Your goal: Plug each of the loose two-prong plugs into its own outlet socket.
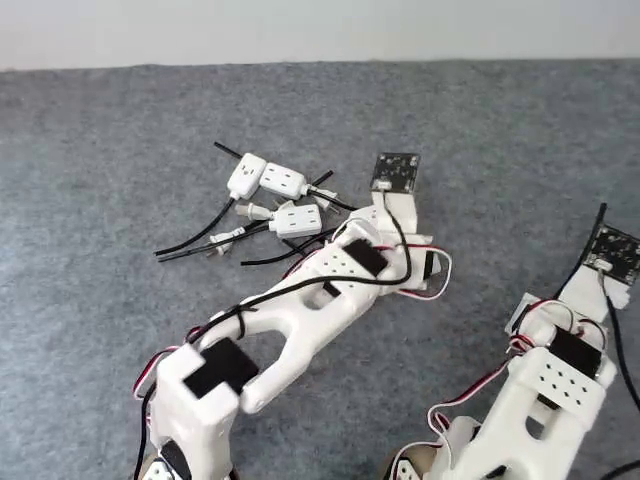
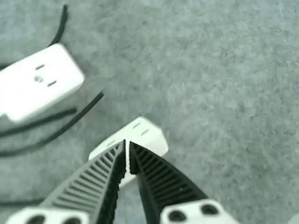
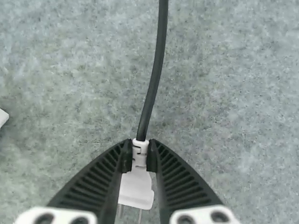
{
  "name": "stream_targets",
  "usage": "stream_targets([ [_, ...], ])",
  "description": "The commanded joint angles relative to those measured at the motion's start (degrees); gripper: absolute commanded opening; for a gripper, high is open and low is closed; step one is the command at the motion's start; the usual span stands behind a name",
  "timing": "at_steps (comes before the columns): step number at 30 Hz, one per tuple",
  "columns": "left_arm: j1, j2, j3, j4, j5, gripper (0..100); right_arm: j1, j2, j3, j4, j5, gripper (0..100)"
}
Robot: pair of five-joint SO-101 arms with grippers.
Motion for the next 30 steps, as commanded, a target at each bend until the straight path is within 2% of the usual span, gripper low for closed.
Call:
stream_targets([
  [1, 0.3, 2.0, -9.3, 6.2, -12.7, 7, -0.9, -1.5, -0.6, -1.4, 0.9, 0.9],
  [3, 0.4, 3.7, -11.8, 12.0, -20.2, 17, -0.9, -1.5, -0.5, -1.5, 0.9, 0.9],
  [7, -0.4, 5.3, -12.9, 17.2, -27.7, 30, -1.0, -1.5, -0.5, -1.5, 0.8, 0.9],
  [12, -0.4, 6.2, -12.6, 17.1, -39.6, 28, -1.0, -1.5, -0.5, -1.6, 0.7, 0.9],
  [18, -0.4, 6.7, -12.9, 17.1, -40.8, 28, -2.2, -1.0, -0.4, -1.7, 0.8, 0.9],
  [21, -0.4, 7.0, -12.9, 17.6, -45.4, 29, -2.4, -1.0, -0.4, -1.7, 0.8, 0.9],
  [25, 1.1, 7.2, -12.7, 20.7, -47.1, 31, -2.4, -1.0, -0.4, -1.7, 0.8, 0.9],
  [30, 1.8, 7.3, -12.6, 20.9, -48.6, 24, -2.5, -1.0, -0.4, -1.7, 0.8, 0.9],
])
